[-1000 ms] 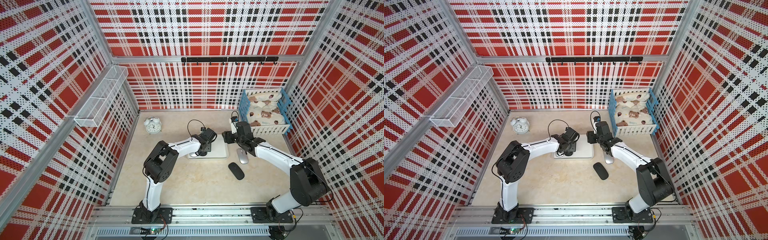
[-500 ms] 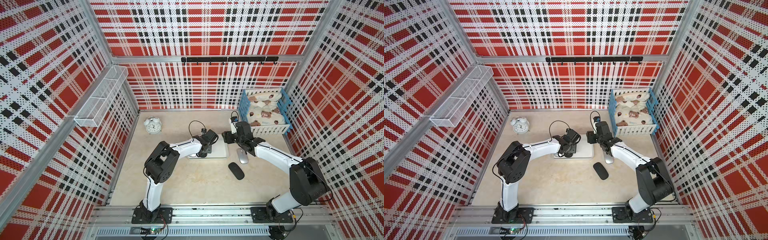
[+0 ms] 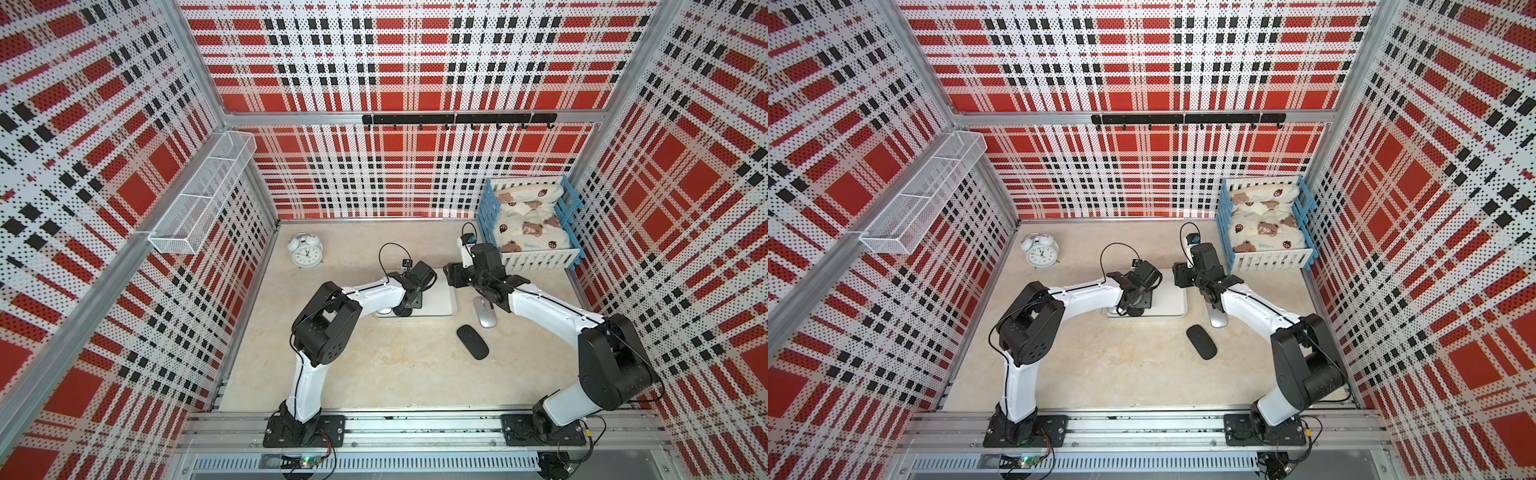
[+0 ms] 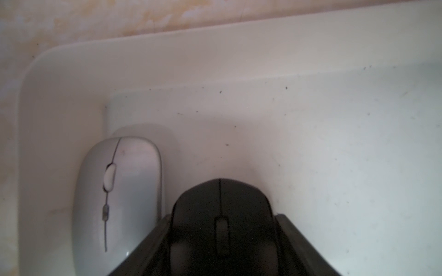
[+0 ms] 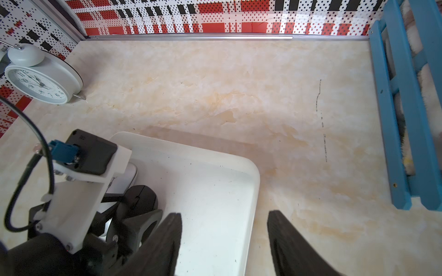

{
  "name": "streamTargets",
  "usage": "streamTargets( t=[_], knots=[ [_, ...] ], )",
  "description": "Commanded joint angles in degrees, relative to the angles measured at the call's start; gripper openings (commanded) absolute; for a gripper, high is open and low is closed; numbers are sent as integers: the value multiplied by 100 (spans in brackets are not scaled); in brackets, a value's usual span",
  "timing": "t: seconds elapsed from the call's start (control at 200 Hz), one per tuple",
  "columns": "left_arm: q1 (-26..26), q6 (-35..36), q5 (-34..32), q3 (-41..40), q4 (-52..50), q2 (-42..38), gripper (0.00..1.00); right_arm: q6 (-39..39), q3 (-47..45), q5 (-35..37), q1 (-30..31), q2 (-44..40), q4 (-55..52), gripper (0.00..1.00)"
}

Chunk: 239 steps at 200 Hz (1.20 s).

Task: Put the mouse in the storage box
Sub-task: Place the mouse in the storage box, then pick up the mouse from the center of the board.

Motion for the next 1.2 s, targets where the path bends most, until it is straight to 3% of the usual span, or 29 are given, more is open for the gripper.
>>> streamTargets(
  t=[0.0,0.2,0.701,0.797,1.022,1.192],
  knots=[
    [-41,-47,-149,170,-193,56,73,-35,36,-56,-30,77,72,64],
    [-41,-104,-112,279,-309,-105,80,-45,41,-68,-36,73,45,64],
    [-119,-79,-436,703,-517,-911,80,-207,54,12,-36,-139,-416,64],
    [-67,49,-417,407,-42,-1213,81,-253,-40,132,-36,-365,-666,64],
    [174,463,350,-1186,2227,-2430,80,-133,-514,115,-18,-1037,-1265,64],
    [237,1066,1203,-1939,3242,-2874,80,112,-869,-14,358,-1407,-2159,63]
  ],
)
